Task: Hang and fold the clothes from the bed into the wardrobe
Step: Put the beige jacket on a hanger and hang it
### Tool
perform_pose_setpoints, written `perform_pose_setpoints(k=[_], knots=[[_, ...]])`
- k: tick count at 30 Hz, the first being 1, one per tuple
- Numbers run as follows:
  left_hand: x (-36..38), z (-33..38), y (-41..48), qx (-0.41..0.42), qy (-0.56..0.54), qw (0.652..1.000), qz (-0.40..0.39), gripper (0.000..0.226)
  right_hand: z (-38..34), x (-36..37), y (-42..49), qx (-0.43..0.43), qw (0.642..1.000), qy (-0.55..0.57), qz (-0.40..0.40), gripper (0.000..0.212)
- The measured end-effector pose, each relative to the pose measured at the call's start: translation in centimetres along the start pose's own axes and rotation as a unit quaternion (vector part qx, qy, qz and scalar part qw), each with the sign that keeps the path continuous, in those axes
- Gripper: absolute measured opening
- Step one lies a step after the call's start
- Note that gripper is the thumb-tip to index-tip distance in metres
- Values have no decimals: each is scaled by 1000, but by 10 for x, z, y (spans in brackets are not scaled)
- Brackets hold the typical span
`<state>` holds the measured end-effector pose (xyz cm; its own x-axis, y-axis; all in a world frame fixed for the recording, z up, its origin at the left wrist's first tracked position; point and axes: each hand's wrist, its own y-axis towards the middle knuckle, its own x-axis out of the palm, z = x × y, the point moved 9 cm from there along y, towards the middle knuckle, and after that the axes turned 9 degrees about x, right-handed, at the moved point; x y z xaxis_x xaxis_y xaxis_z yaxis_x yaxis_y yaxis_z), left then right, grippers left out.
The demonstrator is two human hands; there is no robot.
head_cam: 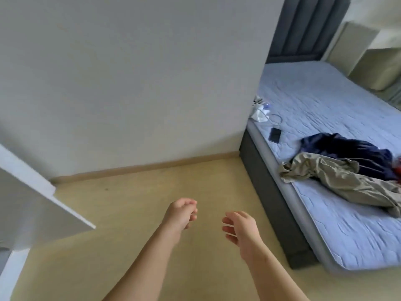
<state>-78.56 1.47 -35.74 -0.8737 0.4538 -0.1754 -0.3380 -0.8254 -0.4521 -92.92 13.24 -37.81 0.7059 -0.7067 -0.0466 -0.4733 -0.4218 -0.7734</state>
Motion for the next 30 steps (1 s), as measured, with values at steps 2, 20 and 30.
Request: perform_pose_setpoints(k=[2,20,30], knots=[[63,16,7,6,10,999,-43,18,-11,-61,9,-1,999,34,38,12],[455,89,16,42,143,938,-313,17,-34,-374,75,53,937,278,205,11],[617,139,117,32,206,912,-354,19,-132,-485,174,79,929,277,233,10]])
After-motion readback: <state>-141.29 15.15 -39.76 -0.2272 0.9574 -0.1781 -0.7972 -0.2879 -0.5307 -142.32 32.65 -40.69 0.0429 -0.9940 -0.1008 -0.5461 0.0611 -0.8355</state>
